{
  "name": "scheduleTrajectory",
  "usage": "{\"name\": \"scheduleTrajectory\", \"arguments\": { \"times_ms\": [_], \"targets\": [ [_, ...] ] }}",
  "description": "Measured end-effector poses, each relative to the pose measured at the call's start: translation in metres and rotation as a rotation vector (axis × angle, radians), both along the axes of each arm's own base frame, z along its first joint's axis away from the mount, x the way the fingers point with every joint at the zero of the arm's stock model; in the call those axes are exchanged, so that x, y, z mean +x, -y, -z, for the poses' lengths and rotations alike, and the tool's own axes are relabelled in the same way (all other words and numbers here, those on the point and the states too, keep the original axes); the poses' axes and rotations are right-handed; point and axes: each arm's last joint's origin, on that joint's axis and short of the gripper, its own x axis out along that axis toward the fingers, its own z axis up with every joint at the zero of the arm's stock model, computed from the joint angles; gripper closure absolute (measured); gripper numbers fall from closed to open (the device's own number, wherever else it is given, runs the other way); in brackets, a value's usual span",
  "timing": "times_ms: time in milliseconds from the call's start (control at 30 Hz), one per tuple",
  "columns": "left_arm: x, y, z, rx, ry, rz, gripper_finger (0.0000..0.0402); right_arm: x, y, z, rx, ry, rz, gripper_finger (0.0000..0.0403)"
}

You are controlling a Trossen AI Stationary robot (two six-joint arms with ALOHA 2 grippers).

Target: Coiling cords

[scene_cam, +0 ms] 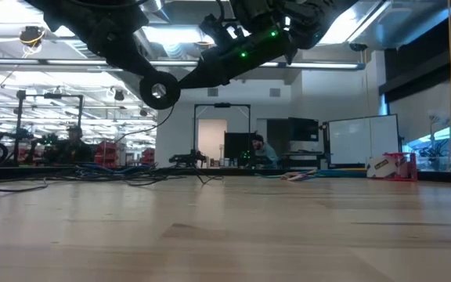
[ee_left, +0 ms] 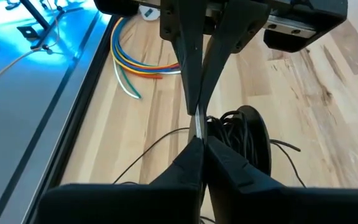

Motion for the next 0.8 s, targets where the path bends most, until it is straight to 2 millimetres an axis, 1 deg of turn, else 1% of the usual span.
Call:
{"name": "scheduleTrajectory", "arguments": {
  "times_ms": [100,200,333,400,500,600,700,767,800],
  "targets": [
    [0.0,0.0,0.0,0.001,0.001,-0.001,0.0397,0.0,0.0,0.0,0.046,0.008,0.022,0.0394],
    [0.0,0.0,0.001,0.0,-0.005,-0.004,0.0399,-0.003,0.001,-0.011,0.061,-0.031,0.062,0.0369],
    [0.0,0.0,0.001,0.001,-0.005,-0.003,0.0399,-0.014,-0.002,-0.049,0.052,-0.043,0.034,0.0318],
    [0.0,0.0,0.001,0.001,-0.005,-0.003,0.0399,-0.023,-0.004,-0.064,0.058,-0.056,0.011,0.0298],
    [0.001,0.0,-0.001,0.012,0.01,0.022,0.0398,-0.033,0.002,-0.073,0.084,-0.042,-0.035,0.0281],
    [0.003,0.001,0.002,0.013,0.078,0.088,0.04,-0.039,0.016,-0.065,0.153,0.034,-0.1,0.0277],
    [0.005,0.0,0.009,0.043,0.162,0.096,0.0399,-0.037,0.028,-0.04,0.222,0.147,-0.161,0.0277],
    [0.005,-0.001,0.012,0.058,0.192,0.089,0.04,-0.035,0.029,-0.024,0.243,0.195,-0.167,0.0277],
    [0.006,-0.002,0.012,0.061,0.202,0.087,0.04,-0.033,0.029,-0.019,0.241,0.222,-0.173,0.0277]
  ]
}}
